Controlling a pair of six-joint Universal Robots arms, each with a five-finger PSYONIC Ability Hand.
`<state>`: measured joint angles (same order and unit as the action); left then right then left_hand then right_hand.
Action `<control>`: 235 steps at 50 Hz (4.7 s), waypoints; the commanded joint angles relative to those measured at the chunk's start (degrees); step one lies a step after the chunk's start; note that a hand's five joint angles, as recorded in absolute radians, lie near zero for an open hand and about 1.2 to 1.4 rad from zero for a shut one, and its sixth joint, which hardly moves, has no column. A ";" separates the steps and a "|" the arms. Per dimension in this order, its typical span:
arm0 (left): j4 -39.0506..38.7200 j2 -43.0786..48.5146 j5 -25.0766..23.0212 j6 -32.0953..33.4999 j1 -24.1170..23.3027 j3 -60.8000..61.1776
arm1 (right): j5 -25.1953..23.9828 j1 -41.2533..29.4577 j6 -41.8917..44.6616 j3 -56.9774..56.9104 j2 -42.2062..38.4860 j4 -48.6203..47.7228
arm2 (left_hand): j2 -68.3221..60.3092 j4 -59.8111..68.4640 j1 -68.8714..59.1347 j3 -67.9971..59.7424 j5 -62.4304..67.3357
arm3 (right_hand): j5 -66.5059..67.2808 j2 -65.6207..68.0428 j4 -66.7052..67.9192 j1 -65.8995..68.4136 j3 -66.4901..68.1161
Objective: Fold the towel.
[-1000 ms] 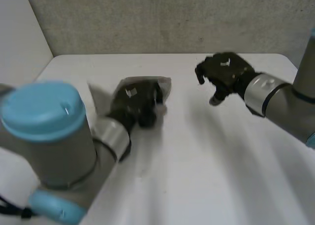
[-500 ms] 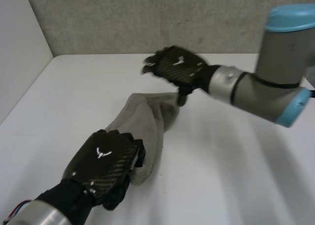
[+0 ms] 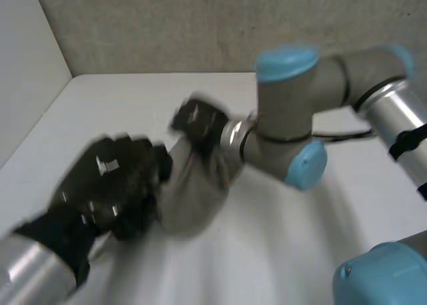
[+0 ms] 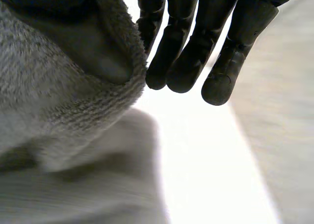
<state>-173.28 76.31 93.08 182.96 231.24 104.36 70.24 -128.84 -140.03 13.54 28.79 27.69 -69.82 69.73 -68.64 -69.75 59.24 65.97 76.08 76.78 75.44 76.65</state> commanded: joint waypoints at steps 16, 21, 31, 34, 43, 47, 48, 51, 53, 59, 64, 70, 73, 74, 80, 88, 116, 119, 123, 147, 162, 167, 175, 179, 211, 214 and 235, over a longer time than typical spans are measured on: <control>-9.62 31.61 -0.09 -0.77 5.54 -31.16 | 9.06 14.49 -28.13 32.28 27.01 -16.27 | -10.18 10.27 -11.36 -10.25 10.76 | 4.03 3.92 3.22 4.56 3.35; -10.15 34.34 -0.71 -0.33 4.66 -22.65 | 7.01 15.37 -18.82 50.04 31.31 -16.79 | -10.18 10.27 -11.36 -10.25 10.76 | 4.03 3.92 3.22 4.56 3.35; -10.85 36.11 -0.88 -0.06 4.48 -6.91 | 6.14 16.69 -7.45 72.68 34.93 -16.18 | -10.18 10.27 -11.36 -10.25 10.76 | 4.03 3.92 3.22 4.56 3.35; -10.85 35.58 -0.88 -0.15 4.57 -5.22 | 6.14 16.87 -5.79 76.53 37.64 -15.83 | -10.18 10.27 -11.36 -10.25 10.76 | 4.03 3.92 3.22 4.56 3.35; -10.77 28.37 -0.97 -0.15 4.48 0.23 | 6.14 16.52 -3.32 75.50 42.40 -13.71 | -10.18 10.27 -11.36 -10.25 10.76 | -45.32 -45.44 -46.14 -44.80 -46.01; -10.77 24.78 -0.97 -0.15 2.99 2.42 | 6.22 16.25 -4.55 73.47 43.19 -16.18 | -10.18 10.27 -11.36 -10.25 10.76 | -65.97 -66.08 -66.78 -65.44 -66.65; -10.77 24.77 -0.97 -0.15 2.99 2.43 | 6.22 16.16 -5.51 72.25 43.19 -17.66 | -10.18 10.27 -11.36 -10.25 10.76 | -65.97 -66.08 -66.78 -65.44 -66.65; -10.77 21.69 -0.97 -0.15 2.28 4.45 | 5.87 16.08 -7.70 68.31 42.50 -19.95 | -10.18 10.27 -11.36 -10.25 10.76 | -65.97 -66.08 -66.78 -65.44 -66.65; -10.77 20.46 -0.97 -0.15 2.11 5.51 | 5.26 15.99 -8.67 65.67 41.53 -20.39 | -10.18 10.27 -11.36 -10.25 10.76 | -65.97 -66.08 -66.78 -65.44 -66.65; -10.77 17.03 -0.97 -0.06 1.49 8.93 | 1.49 12.48 -11.32 50.75 30.04 -15.67 | -10.18 10.27 -11.36 -10.25 10.76 | -54.15 -54.27 -54.97 -53.62 -54.84; -10.68 15.01 -0.88 -0.06 1.58 10.60 | -0.63 11.33 -11.41 39.49 20.72 -7.76 | -10.18 10.27 -11.36 -10.25 10.76 | -53.10 -53.22 -53.92 -52.57 -53.79; -10.59 12.99 -0.97 0.02 1.93 11.22 | -7.29 9.58 -11.32 31.38 12.01 -1.86 | -10.18 10.27 -11.36 -10.25 10.76 | -52.76 -52.88 -53.58 -52.24 -53.45; -10.59 12.55 -0.97 0.11 2.02 11.22 | -9.15 8.96 -11.23 29.88 9.46 -1.24 | -10.18 10.27 -11.36 -10.25 10.76 | -45.58 -45.70 -46.40 -45.05 -46.27; -10.59 12.29 -0.97 0.11 2.02 11.13 | -9.16 8.96 -11.23 29.88 9.44 -1.23 | -10.18 10.27 -11.36 -10.25 10.76 | -45.53 -45.65 -46.35 -45.00 -46.22; -10.68 12.20 -0.88 0.02 2.55 10.43 | -6.97 7.81 -10.97 28.12 6.64 -1.32 | -10.18 10.27 -11.36 -10.25 10.76 | -28.78 -28.89 -29.60 -28.25 -29.47; -10.77 12.46 -1.06 0.11 7.21 9.29 | -3.89 7.90 -11.14 26.89 7.86 -1.59 | -10.18 10.27 -11.36 -10.25 10.76 | -28.67 -28.78 -29.48 -28.14 -29.35; -10.85 12.99 -4.66 -0.06 9.32 10.08 | -4.68 8.34 -11.58 39.11 11.30 -10.28 | -10.18 10.27 -11.36 -10.25 10.76 | -40.82 -40.94 -41.64 -40.29 -41.51; -10.85 12.99 -4.66 -0.06 9.32 10.16 | -4.33 8.17 -11.58 38.93 10.68 -11.60 | -10.18 10.27 -11.36 -10.25 10.76 | -42.32 -42.44 -43.14 -41.79 -43.01; -10.85 12.99 -4.66 -0.15 9.32 10.25 | -4.24 8.08 -11.49 38.84 9.80 -12.31 | -10.18 10.27 -11.36 -10.25 10.76 | -41.84 -41.95 -42.66 -41.31 -42.53; -11.73 7.10 -4.57 -1.91 13.27 -3.02 | -0.90 14.32 -14.13 47.89 49.43 -11.61 | -10.18 10.27 -11.36 -10.25 10.76 | 4.03 3.92 3.22 4.56 3.35; -11.65 1.47 -4.84 -8.24 11.69 -11.81 | -1.69 19.86 -10.89 50.35 63.34 4.20 | -10.18 10.27 -11.36 -10.25 10.76 | 4.03 3.92 3.22 4.56 3.35; -11.91 8.65 -4.84 -7.89 11.51 -9.71 | -1.17 19.77 -4.75 52.46 55.70 6.14 | -10.18 10.27 -11.36 -10.25 10.76 | 4.03 3.92 3.22 4.56 3.35; -11.82 27.54 -4.92 -5.17 11.42 -15.03 | 1.99 18.10 0.02 45.73 38.57 6.24 | -10.18 10.27 -11.36 -10.25 10.76 | 4.03 3.92 3.22 4.56 3.35; -11.64 32.85 -4.49 -3.93 11.51 -22.18 | 4.73 16.08 -1.21 37.17 31.86 4.74 | -10.18 10.27 -11.36 -10.25 10.76 | 4.03 3.92 3.22 4.56 3.35; -23.77 31.53 2.28 -5.86 11.86 -4.43 | 7.18 13.09 -8.18 61.84 29.94 -22.07 | -10.18 10.27 -11.36 -10.25 10.76 | 4.03 3.92 3.22 4.56 3.35; -23.42 33.56 2.19 -5.86 11.86 -0.03 | 7.54 12.91 -5.96 64.33 28.87 -21.19 | -10.18 10.27 -11.36 -10.25 10.76 | 4.03 3.92 3.22 4.56 3.35; -20.35 29.25 -1.76 -4.11 12.04 3.75 | 5.79 16.68 -8.59 87.17 40.64 -39.71 | -10.18 10.27 -11.36 -10.25 10.76 | -29.33 -29.44 -30.14 -28.80 -30.02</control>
<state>-193.31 105.80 91.17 178.92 242.91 108.15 77.03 -114.79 -143.71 95.66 65.81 -1.70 -69.84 69.88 -69.01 -69.80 59.46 50.68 60.79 61.03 60.87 60.81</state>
